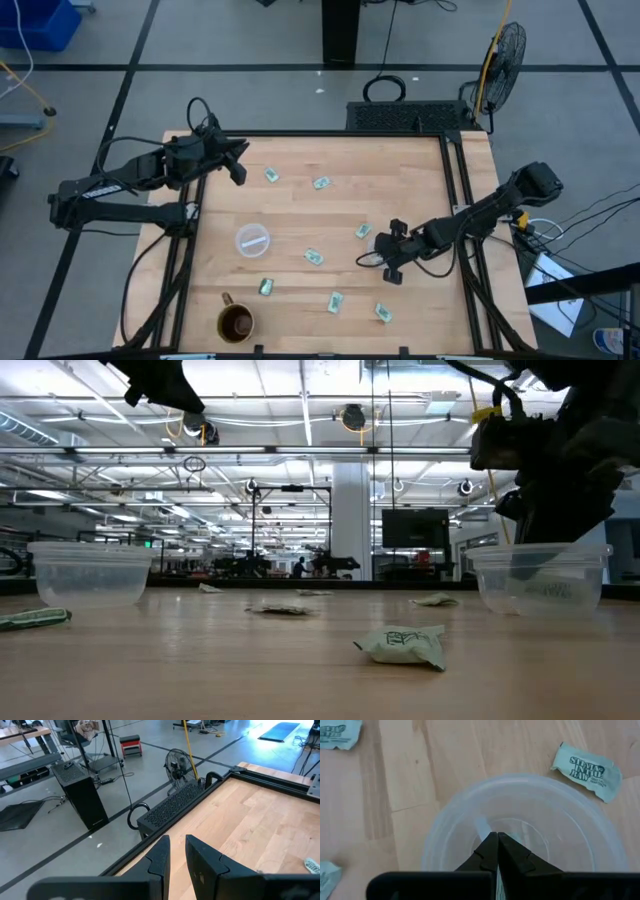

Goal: Pick and place Stevia / Truvia into bins
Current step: Put the light green stevia packet into the right transparent container, then put the light green stevia packet into the left transparent container

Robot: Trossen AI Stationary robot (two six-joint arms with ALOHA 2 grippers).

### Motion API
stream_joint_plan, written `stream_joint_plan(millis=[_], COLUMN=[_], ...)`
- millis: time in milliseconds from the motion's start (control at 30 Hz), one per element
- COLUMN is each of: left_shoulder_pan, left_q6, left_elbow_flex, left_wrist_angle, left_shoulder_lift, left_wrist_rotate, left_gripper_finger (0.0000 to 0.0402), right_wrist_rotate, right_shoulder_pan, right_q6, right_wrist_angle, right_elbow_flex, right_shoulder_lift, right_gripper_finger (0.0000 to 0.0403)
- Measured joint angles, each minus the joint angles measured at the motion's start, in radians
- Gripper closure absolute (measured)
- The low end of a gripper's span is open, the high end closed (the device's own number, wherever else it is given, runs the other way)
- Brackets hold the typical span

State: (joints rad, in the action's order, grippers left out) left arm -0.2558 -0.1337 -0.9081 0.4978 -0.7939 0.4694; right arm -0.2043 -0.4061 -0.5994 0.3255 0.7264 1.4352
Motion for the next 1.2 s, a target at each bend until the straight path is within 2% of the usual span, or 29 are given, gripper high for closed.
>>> stream_joint_plan(millis=[233,400,633,800,900,1033,1133,1200], left_shoulder_pan=[0.0,0.0,0.0,0.0,-0.018,-0.098,-0.191,-0.252], left_q6=[0.0,0.0,-0.001,-0.002,-0.002,-0.029,-0.092,-0.112], left_elbow_flex=[0.0,0.0,0.0,0.0,0.0,0.0,0.0,0.0], left_wrist_angle=[0.0,0.0,0.0,-0.001,0.0,0.038,0.099,0.139], left_shoulder_lift=[0.0,0.0,0.0,-0.008,-0.04,-0.128,-0.223,-0.291], left_wrist_rotate=[0.0,0.0,0.001,0.002,-0.001,-0.074,-0.171,-0.263], left_gripper_finger=[0.0334,0.0334,0.0334,0.0334,0.0334,0.0334,0.0334,0.0334], right_wrist_rotate=[-0.001,-0.002,0.049,0.036,-0.079,-0.341,-0.501,-0.537], right_shoulder_pan=[0.017,0.022,0.021,0.022,0.022,0.026,0.039,0.057], right_q6=[0.007,0.02,0.021,0.175,0.35,0.584,0.641,0.63], right_wrist_angle=[-0.001,-0.002,-0.002,-0.017,-0.058,-0.146,-0.195,-0.199], right_elbow_flex=[0.0,0.0,0.0,0.0,0.0,0.0,0.0,0.0], right_shoulder_lift=[0.034,0.003,-0.172,-0.342,-0.423,-0.482,-0.493,-0.493], right_gripper_finger=[0.0372,0.0343,0.0325,0.0332,0.0338,0.0343,0.0344,0.0344])
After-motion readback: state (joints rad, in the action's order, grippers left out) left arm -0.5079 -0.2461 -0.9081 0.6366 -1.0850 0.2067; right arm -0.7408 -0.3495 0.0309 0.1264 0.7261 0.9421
